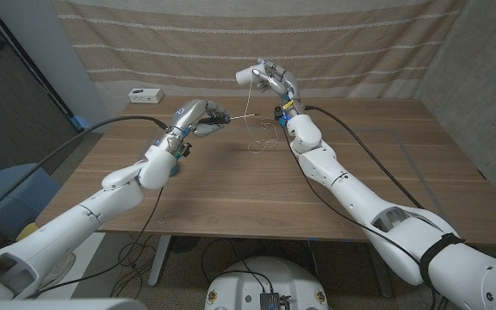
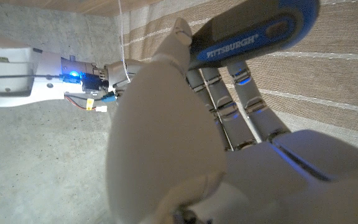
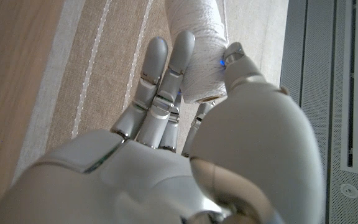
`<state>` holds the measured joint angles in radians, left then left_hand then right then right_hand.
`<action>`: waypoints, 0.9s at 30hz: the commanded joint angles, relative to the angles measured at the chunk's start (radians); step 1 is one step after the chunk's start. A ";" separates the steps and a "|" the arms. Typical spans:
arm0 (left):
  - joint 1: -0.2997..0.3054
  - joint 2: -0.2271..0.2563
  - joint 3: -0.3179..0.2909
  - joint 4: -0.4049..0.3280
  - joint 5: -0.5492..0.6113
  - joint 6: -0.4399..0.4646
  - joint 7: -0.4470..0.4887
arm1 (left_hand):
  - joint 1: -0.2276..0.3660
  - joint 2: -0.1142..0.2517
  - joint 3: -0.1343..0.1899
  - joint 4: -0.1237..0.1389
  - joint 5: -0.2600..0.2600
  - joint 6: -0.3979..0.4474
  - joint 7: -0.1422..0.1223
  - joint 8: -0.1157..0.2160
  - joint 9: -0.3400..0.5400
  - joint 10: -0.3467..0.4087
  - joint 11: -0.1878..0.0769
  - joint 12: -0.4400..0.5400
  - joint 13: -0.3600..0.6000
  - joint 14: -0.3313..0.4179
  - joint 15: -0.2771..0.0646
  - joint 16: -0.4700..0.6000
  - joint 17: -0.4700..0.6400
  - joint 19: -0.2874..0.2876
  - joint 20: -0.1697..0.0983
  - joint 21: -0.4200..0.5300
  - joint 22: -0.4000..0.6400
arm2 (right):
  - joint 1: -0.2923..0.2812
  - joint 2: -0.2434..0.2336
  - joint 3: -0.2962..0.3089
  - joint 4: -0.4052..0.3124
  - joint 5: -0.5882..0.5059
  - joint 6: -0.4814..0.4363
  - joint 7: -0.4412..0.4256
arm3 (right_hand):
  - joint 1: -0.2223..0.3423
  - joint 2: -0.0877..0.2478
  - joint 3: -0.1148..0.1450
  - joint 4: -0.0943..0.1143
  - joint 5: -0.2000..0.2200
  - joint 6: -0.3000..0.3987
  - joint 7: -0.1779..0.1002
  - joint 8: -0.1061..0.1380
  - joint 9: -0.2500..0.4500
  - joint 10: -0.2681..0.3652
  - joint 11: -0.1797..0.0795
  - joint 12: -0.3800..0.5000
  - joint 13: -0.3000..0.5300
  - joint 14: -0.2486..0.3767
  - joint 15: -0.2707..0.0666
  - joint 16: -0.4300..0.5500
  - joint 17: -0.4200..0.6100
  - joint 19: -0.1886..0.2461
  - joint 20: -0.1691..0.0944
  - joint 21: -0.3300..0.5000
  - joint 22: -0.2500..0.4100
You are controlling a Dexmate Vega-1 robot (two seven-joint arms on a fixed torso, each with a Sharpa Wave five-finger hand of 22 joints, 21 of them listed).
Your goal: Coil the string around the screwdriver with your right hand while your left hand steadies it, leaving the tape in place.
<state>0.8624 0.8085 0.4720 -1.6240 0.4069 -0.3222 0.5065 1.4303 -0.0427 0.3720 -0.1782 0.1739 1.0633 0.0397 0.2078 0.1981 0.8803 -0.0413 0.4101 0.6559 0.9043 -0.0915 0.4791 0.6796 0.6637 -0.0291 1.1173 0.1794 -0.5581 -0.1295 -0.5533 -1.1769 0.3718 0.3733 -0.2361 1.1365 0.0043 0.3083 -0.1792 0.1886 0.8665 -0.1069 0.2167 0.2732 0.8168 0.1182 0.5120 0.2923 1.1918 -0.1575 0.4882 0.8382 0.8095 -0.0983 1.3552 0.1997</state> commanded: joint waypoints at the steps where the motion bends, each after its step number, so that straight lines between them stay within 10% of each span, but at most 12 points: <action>1: 0.019 -0.018 -0.066 0.021 -0.074 -0.053 -0.003 | 0.097 0.114 0.052 0.019 0.007 0.076 0.040 0.007 0.020 0.012 0.000 -0.001 0.004 0.042 -0.068 0.003 0.005 0.025 -0.183 0.009 0.002 | -0.033 -0.019 0.022 0.048 -0.005 -0.040 -0.089 | 0.164 0.153 0.102 0.038 0.005 0.184 0.176 -0.002 0.002 0.146 -0.059 0.144 0.121 0.056 -0.057 -0.003 0.001 0.004 -0.116 0.008 -0.001; 27: -0.049 -0.071 -0.040 0.045 -0.024 -0.004 -0.024 | 0.096 0.114 0.053 0.020 0.006 0.075 0.041 0.006 0.021 0.015 -0.002 -0.011 0.010 0.044 -0.072 -0.003 0.010 0.024 -0.183 0.011 0.001 | -0.284 -0.118 0.028 -0.136 0.093 -0.057 -0.031 | 0.160 0.151 0.107 0.040 0.004 0.191 0.174 -0.007 -0.002 0.147 -0.058 0.150 0.124 0.061 -0.056 -0.013 0.010 -0.001 -0.115 0.020 -0.009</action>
<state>0.8419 0.7594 0.4112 -1.5864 0.3527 -0.3551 0.4854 1.4303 -0.0427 0.3720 -0.1782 0.1745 1.0634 0.0397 0.2119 0.1981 0.8877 -0.0449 0.4027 0.6607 0.9114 -0.0947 0.4698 0.6871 0.6637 -0.0291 1.1257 0.1794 -0.7354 -0.2062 -0.5219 -1.2327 0.4180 0.3121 -0.3209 1.1365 0.0043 0.3085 -0.1790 0.1891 0.8721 -0.1125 0.2082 0.2690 0.8169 0.1183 0.5178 0.2923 1.2015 -0.1587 0.4791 0.8460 0.8095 -0.0982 1.3697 0.1904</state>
